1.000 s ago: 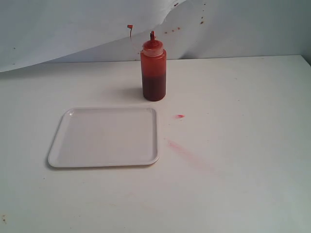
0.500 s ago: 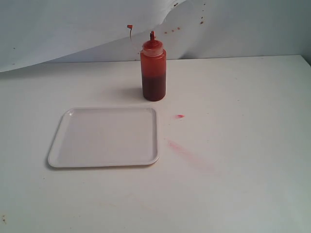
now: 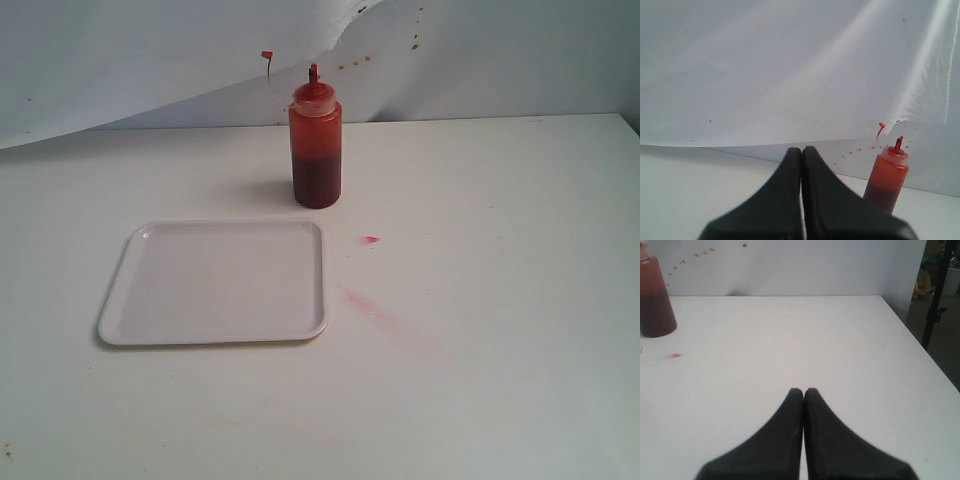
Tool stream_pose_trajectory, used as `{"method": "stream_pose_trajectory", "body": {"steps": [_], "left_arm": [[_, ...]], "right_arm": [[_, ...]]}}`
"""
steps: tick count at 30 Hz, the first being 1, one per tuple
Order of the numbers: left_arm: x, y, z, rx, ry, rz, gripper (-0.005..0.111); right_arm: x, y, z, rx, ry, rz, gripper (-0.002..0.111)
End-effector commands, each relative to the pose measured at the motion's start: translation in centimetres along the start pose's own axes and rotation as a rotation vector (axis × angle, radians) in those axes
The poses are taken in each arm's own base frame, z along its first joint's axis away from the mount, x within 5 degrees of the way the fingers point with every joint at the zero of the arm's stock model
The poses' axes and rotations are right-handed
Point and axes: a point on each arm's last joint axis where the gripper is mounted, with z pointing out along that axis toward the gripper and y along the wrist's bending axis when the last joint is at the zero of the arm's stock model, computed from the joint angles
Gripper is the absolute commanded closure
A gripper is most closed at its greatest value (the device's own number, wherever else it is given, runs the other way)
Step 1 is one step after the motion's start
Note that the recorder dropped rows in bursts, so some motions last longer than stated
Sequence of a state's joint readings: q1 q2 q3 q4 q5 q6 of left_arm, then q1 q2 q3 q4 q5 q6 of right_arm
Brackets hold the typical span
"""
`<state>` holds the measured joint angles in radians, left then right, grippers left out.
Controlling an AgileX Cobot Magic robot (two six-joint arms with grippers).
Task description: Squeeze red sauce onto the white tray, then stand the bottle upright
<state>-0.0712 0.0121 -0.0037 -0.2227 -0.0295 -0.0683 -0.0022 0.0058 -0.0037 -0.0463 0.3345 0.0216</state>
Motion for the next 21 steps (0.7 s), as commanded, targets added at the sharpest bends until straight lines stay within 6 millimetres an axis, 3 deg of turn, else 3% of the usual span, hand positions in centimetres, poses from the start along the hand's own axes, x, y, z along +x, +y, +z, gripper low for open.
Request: {"method": "stream_pose_trajectory", "body": {"steps": [1, 7, 15, 21], "left_arm": [[0.0, 0.0, 0.0, -0.002, -0.012, -0.012, 0.106], [-0.9, 0.0, 0.0, 0.004, -0.108, -0.012, 0.106], [-5.3, -0.8, -1.5, 0.107, -0.622, -0.024, 0.106], [-4.8, -1.8, 1.3, 0.186, -0.534, 0.064, 0.106]], "right_arm": [[0.1, 0.0, 0.0, 0.004, -0.003, 0.001, 0.108], [0.1, 0.0, 0.0, 0.004, -0.003, 0.001, 0.108], [0.1, 0.0, 0.0, 0.004, -0.003, 0.001, 0.108], [0.1, 0.0, 0.0, 0.004, -0.003, 0.001, 0.108]]}}
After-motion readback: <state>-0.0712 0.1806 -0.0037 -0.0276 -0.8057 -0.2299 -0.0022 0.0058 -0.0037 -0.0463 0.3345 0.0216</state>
